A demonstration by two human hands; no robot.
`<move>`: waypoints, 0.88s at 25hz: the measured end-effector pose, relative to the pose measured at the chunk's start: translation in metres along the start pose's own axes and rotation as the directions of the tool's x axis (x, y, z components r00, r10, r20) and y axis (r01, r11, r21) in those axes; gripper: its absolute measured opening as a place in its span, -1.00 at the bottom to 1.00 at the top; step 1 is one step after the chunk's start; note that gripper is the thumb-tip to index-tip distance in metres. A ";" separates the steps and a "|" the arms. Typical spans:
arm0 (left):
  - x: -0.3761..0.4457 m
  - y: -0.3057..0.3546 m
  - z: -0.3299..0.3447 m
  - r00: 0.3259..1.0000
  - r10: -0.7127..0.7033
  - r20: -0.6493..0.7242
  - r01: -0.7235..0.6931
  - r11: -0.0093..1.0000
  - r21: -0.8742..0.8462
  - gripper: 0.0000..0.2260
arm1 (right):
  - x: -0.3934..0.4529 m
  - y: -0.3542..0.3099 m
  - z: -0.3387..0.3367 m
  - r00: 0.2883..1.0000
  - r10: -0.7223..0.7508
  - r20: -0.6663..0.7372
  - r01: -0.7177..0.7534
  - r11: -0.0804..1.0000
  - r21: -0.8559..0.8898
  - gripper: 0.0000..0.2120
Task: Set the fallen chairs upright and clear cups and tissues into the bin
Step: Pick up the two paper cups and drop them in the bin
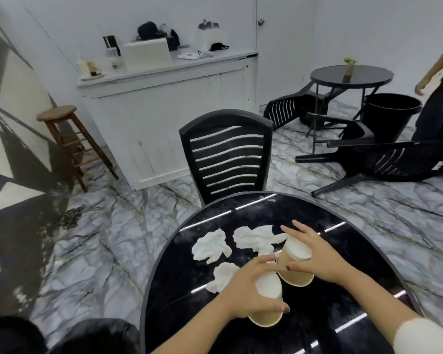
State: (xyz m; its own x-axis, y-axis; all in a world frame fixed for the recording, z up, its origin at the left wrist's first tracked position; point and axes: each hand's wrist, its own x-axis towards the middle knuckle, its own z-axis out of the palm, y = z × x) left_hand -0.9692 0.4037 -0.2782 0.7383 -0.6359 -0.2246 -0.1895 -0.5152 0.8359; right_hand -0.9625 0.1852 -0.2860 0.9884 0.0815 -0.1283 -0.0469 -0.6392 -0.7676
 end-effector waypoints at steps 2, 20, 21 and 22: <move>0.000 -0.001 0.003 1.000 -0.013 -0.026 0.012 0.999 -0.049 -0.52 | 0.000 0.001 0.000 1.000 -0.007 -0.017 0.008 0.999 0.046 -0.22; -0.222 -0.070 -0.163 0.717 -0.138 -0.683 0.028 0.985 -0.170 -0.58 | 0.013 -0.225 0.117 0.904 -0.393 0.167 0.383 0.919 0.089 -0.29; -0.245 -0.086 -0.167 0.682 -0.170 -0.711 0.061 0.982 -0.177 -0.61 | 0.011 -0.242 0.144 0.881 -0.421 0.217 0.409 0.907 0.099 -0.31; -0.273 -0.106 -0.168 0.636 -0.214 -0.742 0.106 0.976 -0.190 -0.65 | 0.008 -0.259 0.178 0.855 -0.441 0.273 0.431 0.897 0.098 -0.32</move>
State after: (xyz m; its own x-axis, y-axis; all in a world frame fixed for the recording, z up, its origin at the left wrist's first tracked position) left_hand -1.0419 0.7284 -0.2218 0.9900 0.1317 0.0501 0.0164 -0.4614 0.8871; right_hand -0.9683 0.4875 -0.1999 0.8262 0.5605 0.0571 0.3699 -0.4632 -0.8054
